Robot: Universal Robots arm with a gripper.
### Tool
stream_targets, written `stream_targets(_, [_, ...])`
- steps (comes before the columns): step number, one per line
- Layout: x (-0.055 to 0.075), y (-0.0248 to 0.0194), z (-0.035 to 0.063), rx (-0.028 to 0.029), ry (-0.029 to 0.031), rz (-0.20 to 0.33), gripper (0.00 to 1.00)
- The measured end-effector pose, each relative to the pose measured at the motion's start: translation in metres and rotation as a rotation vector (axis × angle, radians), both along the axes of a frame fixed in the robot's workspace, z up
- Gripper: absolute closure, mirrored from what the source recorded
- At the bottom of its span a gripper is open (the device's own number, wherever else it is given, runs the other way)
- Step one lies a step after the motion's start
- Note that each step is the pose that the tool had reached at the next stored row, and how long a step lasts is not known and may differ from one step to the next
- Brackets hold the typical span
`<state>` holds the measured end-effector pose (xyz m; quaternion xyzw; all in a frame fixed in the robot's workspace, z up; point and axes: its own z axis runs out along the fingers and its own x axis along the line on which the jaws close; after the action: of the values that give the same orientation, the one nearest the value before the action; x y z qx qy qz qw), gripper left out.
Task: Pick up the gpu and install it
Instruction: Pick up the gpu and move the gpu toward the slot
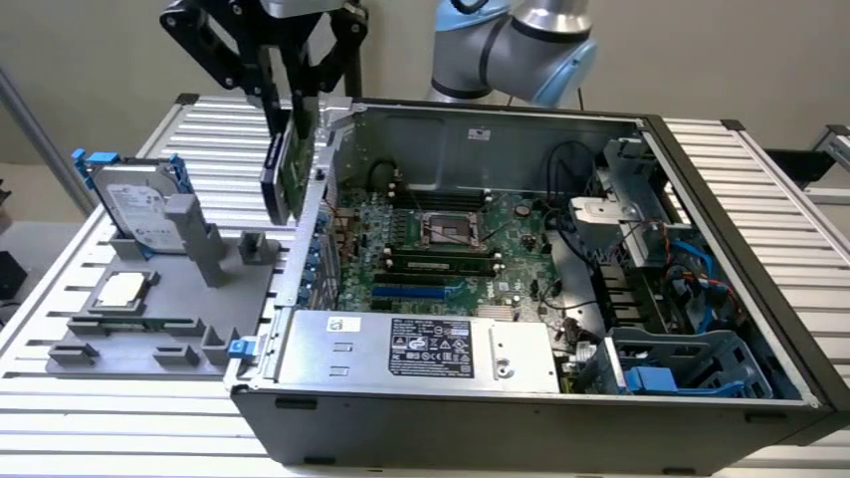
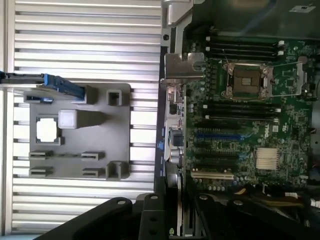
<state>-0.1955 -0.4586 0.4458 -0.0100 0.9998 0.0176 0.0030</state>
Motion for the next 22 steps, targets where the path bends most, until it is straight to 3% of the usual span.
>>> stream_targets(8, [0.036,0.0000,-0.0016,-0.0005,0.0031,0.000,1.00])
stream_targets(10, [0.050,0.0000,-0.0052,-0.0022,0.0034,0.000,1.00])
stream_targets(22, [0.105,0.0013,-0.0216,-0.0099,0.0038,0.000,1.00])
